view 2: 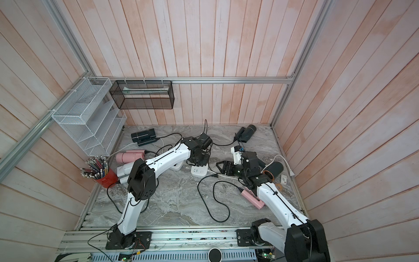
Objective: Charge the blow dryers
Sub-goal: Insert the plug into the socket.
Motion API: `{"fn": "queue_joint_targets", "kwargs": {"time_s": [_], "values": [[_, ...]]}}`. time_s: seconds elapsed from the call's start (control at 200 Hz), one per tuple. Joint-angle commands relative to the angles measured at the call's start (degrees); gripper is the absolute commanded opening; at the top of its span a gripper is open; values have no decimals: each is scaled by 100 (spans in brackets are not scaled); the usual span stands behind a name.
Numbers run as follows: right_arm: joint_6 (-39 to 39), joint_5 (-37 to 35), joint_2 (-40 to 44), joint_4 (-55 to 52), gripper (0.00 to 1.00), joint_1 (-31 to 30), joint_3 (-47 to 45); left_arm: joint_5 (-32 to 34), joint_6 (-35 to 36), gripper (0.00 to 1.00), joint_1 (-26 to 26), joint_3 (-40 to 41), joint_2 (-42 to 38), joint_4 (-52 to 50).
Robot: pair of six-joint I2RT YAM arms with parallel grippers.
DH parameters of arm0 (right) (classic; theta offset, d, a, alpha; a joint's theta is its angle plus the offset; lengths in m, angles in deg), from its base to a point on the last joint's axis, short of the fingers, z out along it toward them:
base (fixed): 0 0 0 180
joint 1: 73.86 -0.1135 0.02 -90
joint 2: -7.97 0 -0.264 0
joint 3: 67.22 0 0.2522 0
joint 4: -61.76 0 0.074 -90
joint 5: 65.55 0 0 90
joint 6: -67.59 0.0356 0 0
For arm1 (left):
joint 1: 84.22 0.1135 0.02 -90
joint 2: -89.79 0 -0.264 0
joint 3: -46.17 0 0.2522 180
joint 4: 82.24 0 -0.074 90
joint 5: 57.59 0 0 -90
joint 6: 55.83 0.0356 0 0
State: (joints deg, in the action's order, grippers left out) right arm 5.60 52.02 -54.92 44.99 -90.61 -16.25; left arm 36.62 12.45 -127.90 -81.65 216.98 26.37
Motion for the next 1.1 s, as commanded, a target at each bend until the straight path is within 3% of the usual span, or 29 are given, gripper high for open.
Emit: {"fn": "queue_joint_targets", "kwargs": {"time_s": [0.0,0.47,0.82,1.095], "values": [[-94,48,-34,37,78,-29,-30,158,-36,7,-22,-67,121,-63],[-129,47,-91,2,79,-30,13,-60,440,5,26,-11,164,-497],[-126,81,-159,10,79,-30,45,204,975,5,79,357,10,-839],[-112,106,-155,37,78,-30,-1,98,992,5,104,25,228,-811]]}}
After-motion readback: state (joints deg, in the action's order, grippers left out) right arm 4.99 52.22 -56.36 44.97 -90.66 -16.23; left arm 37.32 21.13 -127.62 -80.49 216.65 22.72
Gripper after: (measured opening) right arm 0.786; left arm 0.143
